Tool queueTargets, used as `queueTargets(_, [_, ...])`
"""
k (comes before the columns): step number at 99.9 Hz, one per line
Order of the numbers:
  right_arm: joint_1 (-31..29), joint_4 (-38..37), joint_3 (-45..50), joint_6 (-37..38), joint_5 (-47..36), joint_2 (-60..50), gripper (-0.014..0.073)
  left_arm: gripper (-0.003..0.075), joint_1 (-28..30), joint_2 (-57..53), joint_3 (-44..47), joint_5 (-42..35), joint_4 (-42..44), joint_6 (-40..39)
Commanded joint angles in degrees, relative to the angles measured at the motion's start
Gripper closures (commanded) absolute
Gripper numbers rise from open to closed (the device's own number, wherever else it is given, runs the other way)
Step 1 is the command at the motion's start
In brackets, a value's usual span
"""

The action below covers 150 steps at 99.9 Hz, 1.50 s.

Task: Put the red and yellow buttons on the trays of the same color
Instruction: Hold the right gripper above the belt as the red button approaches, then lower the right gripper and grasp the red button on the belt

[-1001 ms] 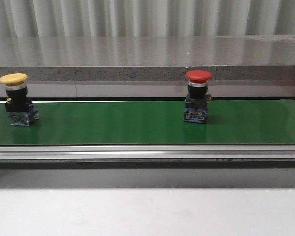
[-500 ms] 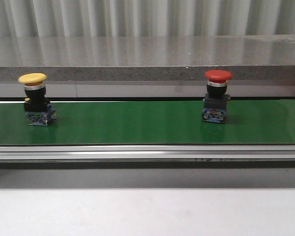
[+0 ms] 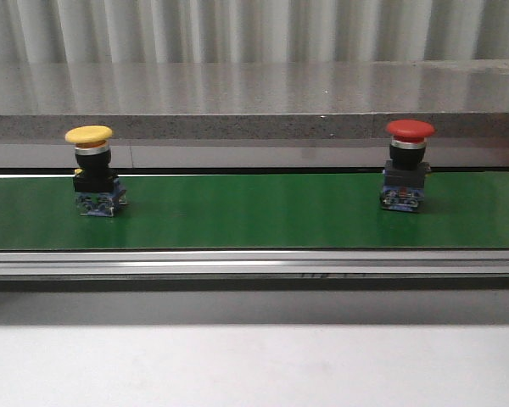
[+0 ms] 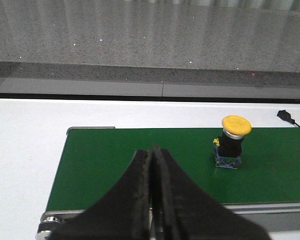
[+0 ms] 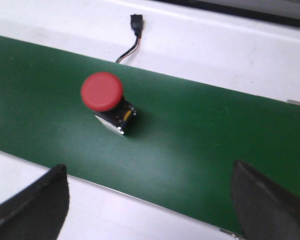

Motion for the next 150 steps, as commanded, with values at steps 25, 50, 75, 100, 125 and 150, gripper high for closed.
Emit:
queueTargets(25, [3.0, 1.3, -6.2, -0.6, -5.1, 13.8, -0.0052, 0.0740, -0.5, 0.5, -1.5, -4.5, -0.2, -0.1])
queueTargets(50, [3.0, 1.3, -8.3, -1.3, -8.8, 20.5, -0.0052, 0.0740, -0.5, 0.5, -1.5, -4.5, -0.2, -0.1])
queueTargets(75, [2.8, 1.3, -11.6, -2.7, -11.8, 26.9, -0.0047, 0.0740, -0.5, 0.5, -1.5, -4.5, -0.2, -0.1])
queueTargets(100, [2.7, 1.3, -12.5, -2.7, -9.2, 27.8, 0.0337, 0.0740, -0.5, 0.5, -1.5, -4.5, -0.2, -0.1])
queueTargets(125, [-0.7, 1.3, -17.9, -2.5, -0.1, 27.2, 0.0398, 0.0740, -0.5, 0.5, -1.5, -4.5, -0.2, -0.1])
queueTargets(150, [-11.7, 1.3, -26.3, -1.8, 8.0, 26.3, 0.0398, 0.0740, -0.5, 0.5, -1.5, -4.5, -0.2, -0.1])
